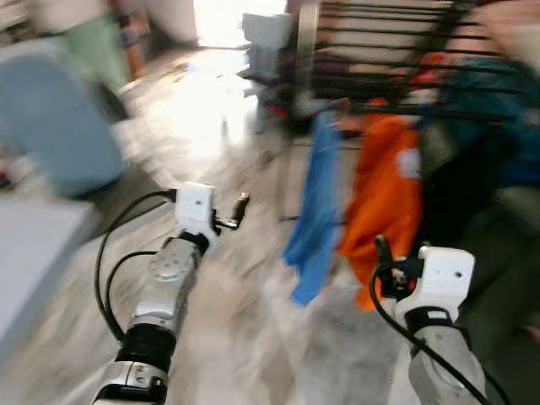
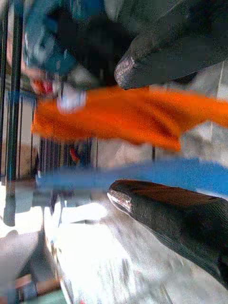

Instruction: Hang hanger

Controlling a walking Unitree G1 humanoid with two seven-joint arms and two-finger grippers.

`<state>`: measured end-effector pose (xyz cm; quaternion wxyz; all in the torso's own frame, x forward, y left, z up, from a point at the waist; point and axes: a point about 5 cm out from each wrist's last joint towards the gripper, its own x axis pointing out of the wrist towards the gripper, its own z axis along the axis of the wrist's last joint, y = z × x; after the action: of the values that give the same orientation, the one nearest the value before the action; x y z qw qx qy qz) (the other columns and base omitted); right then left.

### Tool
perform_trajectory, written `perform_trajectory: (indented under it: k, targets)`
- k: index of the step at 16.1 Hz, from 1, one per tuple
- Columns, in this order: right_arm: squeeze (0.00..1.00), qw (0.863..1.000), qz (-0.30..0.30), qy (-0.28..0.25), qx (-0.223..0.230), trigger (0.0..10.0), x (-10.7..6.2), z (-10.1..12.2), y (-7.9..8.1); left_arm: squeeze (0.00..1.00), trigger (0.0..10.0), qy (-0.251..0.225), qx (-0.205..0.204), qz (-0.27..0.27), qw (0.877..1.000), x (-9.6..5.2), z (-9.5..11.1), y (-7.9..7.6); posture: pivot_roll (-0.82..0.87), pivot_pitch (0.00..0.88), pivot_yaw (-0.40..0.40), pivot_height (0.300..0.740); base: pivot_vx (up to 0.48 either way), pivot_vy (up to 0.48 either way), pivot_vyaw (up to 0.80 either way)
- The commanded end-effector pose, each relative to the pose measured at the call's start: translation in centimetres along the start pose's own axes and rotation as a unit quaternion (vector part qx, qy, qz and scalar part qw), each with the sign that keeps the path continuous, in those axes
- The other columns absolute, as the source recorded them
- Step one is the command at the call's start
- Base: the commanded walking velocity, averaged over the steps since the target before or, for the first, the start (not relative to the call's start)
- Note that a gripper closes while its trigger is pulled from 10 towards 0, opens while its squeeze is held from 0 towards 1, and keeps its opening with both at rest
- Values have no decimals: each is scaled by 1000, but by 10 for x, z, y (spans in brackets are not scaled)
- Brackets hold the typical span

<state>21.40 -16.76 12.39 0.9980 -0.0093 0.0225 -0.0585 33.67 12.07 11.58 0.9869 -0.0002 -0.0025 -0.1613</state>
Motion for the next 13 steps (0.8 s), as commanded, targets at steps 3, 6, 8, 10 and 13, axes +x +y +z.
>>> perform_trajectory:
  k: [3,6,8,10,13]
  targets:
    - [0,1000,-12,1,-9,10000,1,-1,-7,0,10000,0,-11,-29,1000,6,1,-17,-55,0,-19,740,431,81,0]
    - [0,1000,-11,2,-6,10000,2,-3,-6,0,10000,4,-15,-28,999,7,0,-17,-53,0,-19,740,349,328,0]
    - [0,1000,-20,3,-11,10000,2,-4,-8,0,10000,12,-20,-30,999,7,-2,-18,-51,0,-19,740,266,399,0]
    - [0,1000,-27,11,-12,10000,2,-7,-10,0,10000,19,-23,-31,999,7,-4,-18,-52,0,-19,740,120,424,0]
    - [0,998,-47,12,-47,10000,4,-9,-11,0,10000,23,-24,-37,999,7,-5,-20,-49,0,-20,740,0,476,0]
